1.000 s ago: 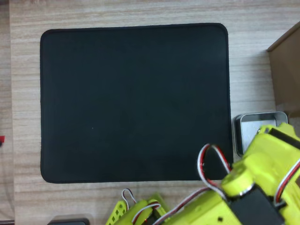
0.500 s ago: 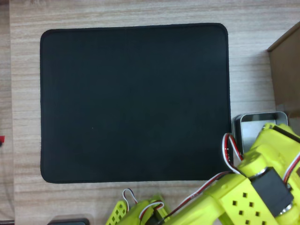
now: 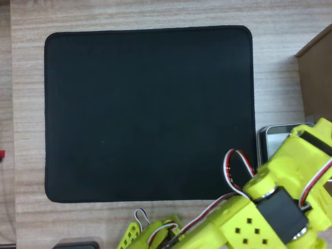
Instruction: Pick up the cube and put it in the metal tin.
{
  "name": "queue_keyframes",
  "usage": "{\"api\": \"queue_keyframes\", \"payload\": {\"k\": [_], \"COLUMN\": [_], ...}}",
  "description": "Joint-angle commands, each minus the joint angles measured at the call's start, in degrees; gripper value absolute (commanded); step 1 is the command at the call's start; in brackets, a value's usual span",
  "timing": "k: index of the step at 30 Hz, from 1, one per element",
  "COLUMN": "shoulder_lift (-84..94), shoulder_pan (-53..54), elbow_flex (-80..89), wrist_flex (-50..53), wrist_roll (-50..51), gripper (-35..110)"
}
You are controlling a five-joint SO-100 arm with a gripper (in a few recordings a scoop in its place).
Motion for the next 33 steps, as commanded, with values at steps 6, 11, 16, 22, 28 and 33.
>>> {"api": "queue_keyframes", "payload": {"k": [6, 11, 16, 22, 28, 33], "shoulder_lift": [10.2, 16.87, 24.08, 31.11, 38.67, 47.37], "shoulder_pan": [-5.27, -9.84, -15.64, -23.03, -29.18, -36.91], "elbow_flex": [-0.97, 1.49, 6.33, 11.25, 18.54, 29.71], "wrist_flex": [2.2, -2.37, -8.26, -8.26, -8.26, -11.78], "wrist_roll": [6.06, 11.95, 16.61, 16.7, 16.61, 17.58], "gripper": [20, 18, 18, 4, 0, 0]}}
